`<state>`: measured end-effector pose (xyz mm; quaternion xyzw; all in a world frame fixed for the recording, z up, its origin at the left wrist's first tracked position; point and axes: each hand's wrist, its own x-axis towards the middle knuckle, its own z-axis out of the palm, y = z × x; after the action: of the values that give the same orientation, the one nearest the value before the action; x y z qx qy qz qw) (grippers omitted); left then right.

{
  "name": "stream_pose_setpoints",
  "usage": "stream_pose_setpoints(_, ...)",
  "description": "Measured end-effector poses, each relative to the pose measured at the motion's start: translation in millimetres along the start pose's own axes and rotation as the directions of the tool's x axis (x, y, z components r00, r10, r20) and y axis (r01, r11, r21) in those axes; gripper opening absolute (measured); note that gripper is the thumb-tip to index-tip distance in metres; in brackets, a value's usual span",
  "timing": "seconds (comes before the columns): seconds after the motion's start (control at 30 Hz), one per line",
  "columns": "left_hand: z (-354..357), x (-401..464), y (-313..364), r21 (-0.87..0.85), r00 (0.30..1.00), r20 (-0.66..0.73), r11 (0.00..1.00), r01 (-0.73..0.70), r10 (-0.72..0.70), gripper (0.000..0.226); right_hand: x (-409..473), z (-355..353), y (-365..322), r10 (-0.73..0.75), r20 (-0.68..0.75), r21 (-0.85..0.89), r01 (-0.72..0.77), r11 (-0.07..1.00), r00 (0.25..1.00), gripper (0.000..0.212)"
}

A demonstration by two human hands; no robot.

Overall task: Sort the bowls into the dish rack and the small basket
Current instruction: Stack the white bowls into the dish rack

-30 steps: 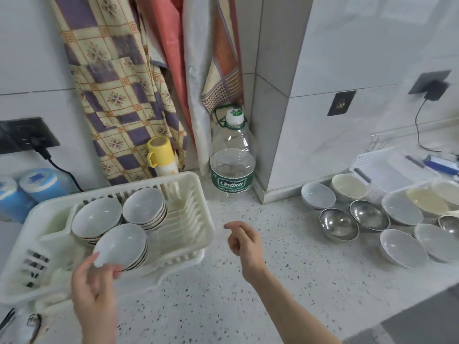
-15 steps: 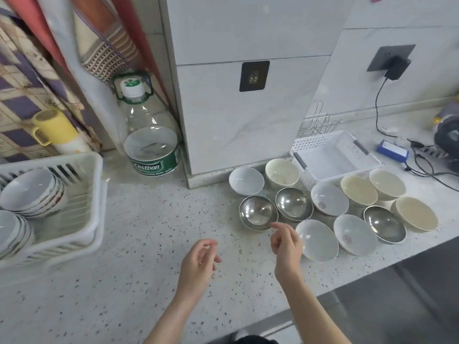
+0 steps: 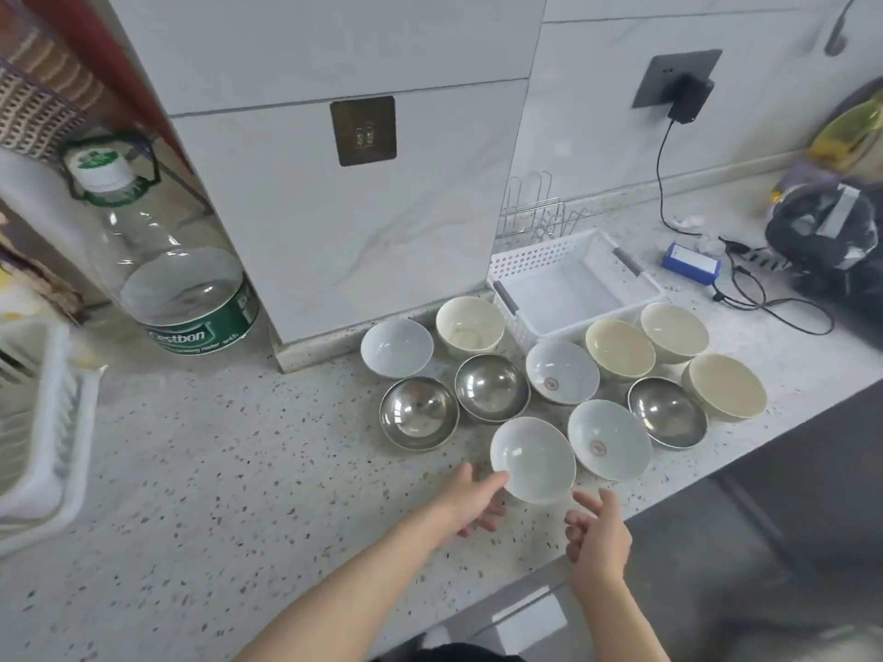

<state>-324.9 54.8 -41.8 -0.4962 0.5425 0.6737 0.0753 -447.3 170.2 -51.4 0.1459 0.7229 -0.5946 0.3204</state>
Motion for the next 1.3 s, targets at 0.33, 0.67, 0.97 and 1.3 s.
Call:
stream_pose_setpoints(0.33, 18.2, 28.2, -2.0, -0.177, 0.997, -0.064, 0.983, -0.046, 0.035, 0.039, 19.7, -3.0, -22.1, 0.080, 0.043, -0.037, -0.078, 0.996, 0.996, 0.034)
stream_pose_setpoints(0.67, -0.6, 1.3, -12.6, -0.346, 0.993, -0.058, 0.931, -0.114, 0.099, 0.026, 24.3, 3.1, -27.9, 0.029, -0.006, -0.011, -0.029, 1.000, 1.000, 0.010)
stream_pose_setpoints(0.97, -25.4, -34.6, -19.6, -0.448, 0.983, -0.093, 0.875, -0.183, 0.159, 0.027, 6.1, 9.5, -28.0, -0.008, -0.076, 0.030, 0.010, 1.000, 0.997, 0.008)
stream_pose_setpoints(1.3, -80.8, -89.0, -40.9, -0.580, 0.942, -0.210, 0.743, -0.335, 0.261, 0.026, -59.7, 49.8, -17.9, -0.188, 0.033, 0.072, 0.185, 0.980, 0.982, 0.005)
